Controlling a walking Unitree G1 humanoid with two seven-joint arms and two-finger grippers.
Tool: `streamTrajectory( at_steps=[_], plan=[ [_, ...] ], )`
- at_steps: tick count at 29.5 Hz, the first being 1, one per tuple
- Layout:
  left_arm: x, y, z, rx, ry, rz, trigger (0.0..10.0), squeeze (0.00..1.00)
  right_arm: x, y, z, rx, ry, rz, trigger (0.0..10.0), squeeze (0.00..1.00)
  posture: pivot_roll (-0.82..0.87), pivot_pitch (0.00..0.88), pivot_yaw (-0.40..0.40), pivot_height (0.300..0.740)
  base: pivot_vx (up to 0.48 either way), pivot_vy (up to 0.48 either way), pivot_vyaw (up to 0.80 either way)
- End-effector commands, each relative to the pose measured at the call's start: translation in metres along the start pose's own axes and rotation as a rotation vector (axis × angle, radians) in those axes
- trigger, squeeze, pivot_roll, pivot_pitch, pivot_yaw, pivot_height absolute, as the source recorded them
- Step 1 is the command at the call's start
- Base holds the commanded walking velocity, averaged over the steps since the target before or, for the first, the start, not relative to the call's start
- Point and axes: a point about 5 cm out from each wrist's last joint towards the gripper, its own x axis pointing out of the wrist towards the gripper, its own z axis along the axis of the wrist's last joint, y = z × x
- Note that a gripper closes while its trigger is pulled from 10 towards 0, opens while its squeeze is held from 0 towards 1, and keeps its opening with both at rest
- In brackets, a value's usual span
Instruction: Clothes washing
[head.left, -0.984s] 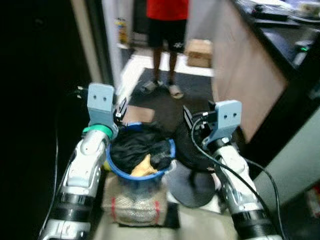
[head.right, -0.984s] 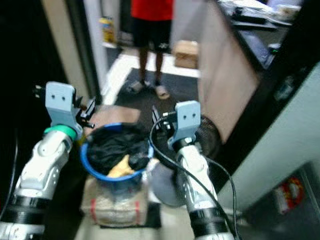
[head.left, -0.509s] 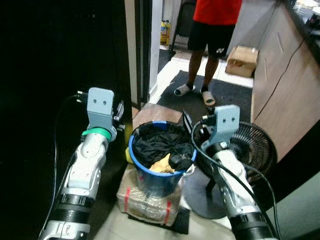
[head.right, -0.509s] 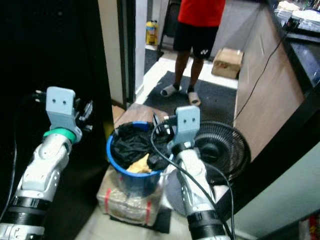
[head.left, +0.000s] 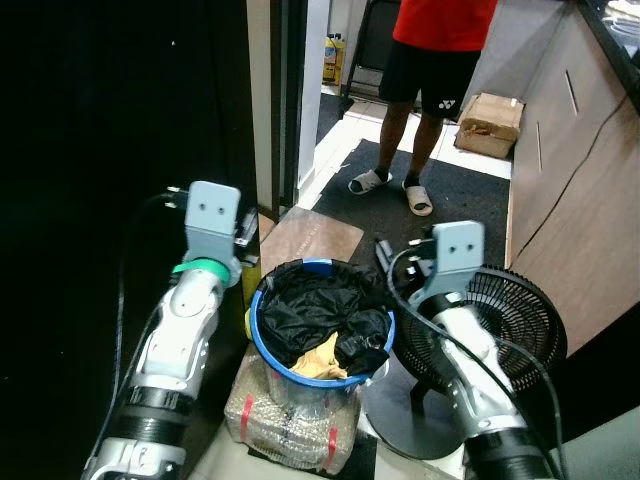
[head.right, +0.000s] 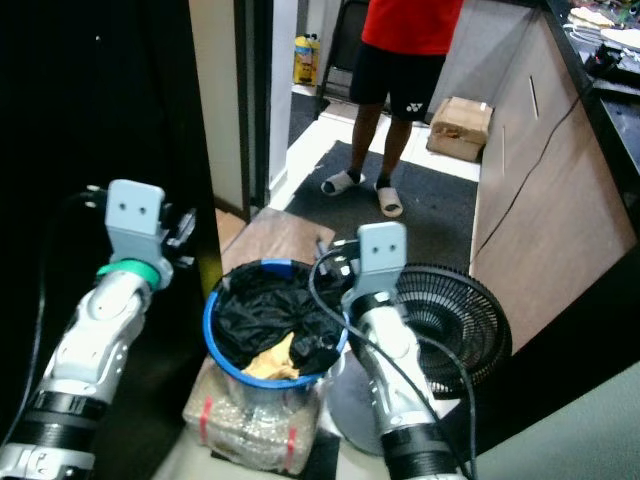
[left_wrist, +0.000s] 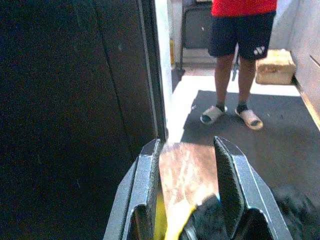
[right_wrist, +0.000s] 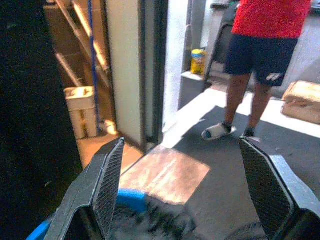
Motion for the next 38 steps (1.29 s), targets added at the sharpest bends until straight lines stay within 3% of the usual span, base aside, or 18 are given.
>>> streamTrajectory(
  at_steps=[1, 16, 22, 38],
  plan=[
    [-0.001, 0.003, -0.008, -0.006, 0.036, 0.016, 10.0, 0.0, -0.001, 0.004, -0.007, 0.011, 0.029, 0.0, 10.0, 0.0, 0.07, 0.011, -0.01, 0.74, 0.0, 0.0, -0.8],
    [-0.004, -0.005, -0.022, 0.024, 0.064, -0.038, 10.0, 0.0, -0.001, 0.001, -0.009, -0.03, 0.031, -0.015, 10.0, 0.0, 0.07, 0.016, -0.009, 0.74, 0.0, 0.0, -0.05],
    [-0.017, -0.015, -0.056, 0.056, 0.16, -0.061, 10.0, 0.0, -0.009, 0.006, -0.026, -0.07, 0.079, 0.006, 10.0, 0.0, 0.07, 0.019, -0.01, 0.74, 0.0, 0.0, 0.0],
    [-0.032, -0.021, -0.086, 0.07, 0.233, -0.06, 10.0, 0.0, -0.021, 0.016, -0.045, -0.107, 0.123, 0.051, 10.0, 0.0, 0.07, 0.036, -0.016, 0.74, 0.0, 0.0, 0.0]
  ],
)
